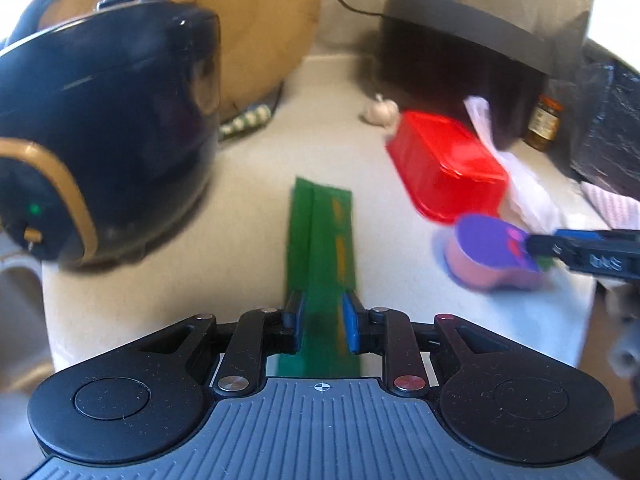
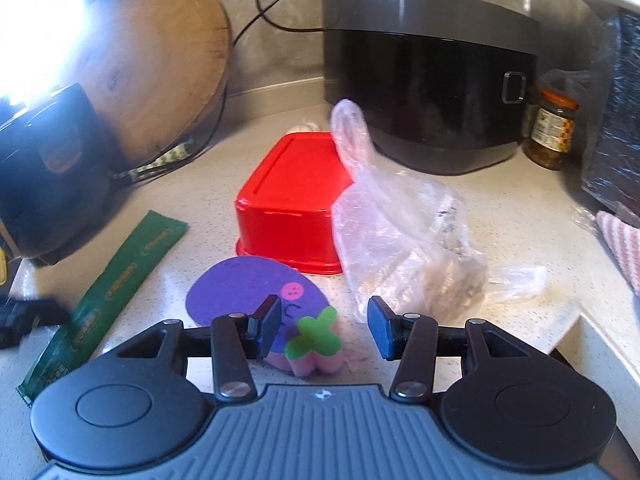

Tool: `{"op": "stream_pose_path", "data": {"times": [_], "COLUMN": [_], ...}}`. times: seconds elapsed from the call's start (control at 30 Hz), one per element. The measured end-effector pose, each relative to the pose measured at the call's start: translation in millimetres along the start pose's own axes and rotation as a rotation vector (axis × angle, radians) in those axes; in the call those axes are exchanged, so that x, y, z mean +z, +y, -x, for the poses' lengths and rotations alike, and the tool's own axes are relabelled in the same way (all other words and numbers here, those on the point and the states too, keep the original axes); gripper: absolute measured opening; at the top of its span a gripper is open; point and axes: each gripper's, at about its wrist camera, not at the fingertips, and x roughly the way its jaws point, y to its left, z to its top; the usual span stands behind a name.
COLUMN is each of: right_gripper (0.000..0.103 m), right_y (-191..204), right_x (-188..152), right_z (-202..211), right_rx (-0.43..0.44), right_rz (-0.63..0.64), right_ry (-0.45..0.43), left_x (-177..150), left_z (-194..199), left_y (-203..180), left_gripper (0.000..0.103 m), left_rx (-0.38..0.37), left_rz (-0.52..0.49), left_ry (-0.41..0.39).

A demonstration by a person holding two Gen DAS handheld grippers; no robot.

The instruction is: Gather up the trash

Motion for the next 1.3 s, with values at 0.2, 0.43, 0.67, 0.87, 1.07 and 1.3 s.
{"op": "stream_pose_path", "data": {"times": [0.2, 0.43, 0.67, 0.87, 1.07, 1.3], "right_gripper": [0.048, 0.050, 0.051, 0.061, 0.062, 0.063], "right_y": [5, 18, 42, 56, 50, 71], "right_x": [-1, -12, -11, -4, 14, 5], "right_z": [-6, -2, 7, 4, -28, -14], "right_rx": [0.077, 0.208, 0.209, 0.254, 0.235, 0.288], "right_rz": [0.016, 0.020, 0.230, 0.393, 0.178, 0.236], "right_ry": [0.014, 0.045, -0.046, -0.094, 0.036, 0.078], "left_x": [-2, -12, -3, -3, -14, -14], "left_z": [-23, -28, -31, -31, -22, -13], "left_y": [-12, -34, -22, -21, -20, 9], "left_gripper": [0.035, 0.048, 0.050, 0.050, 0.048, 0.033], "left_rx": [0.010, 0.023, -0.004, -0.002, -0.010, -0.098], "left_rz": [-0.079, -0.230, -0.116, -0.122, -0.131, 0.028], "left_ry": [0.036, 0.030, 0.087, 0.086, 0.059, 0.075]}}
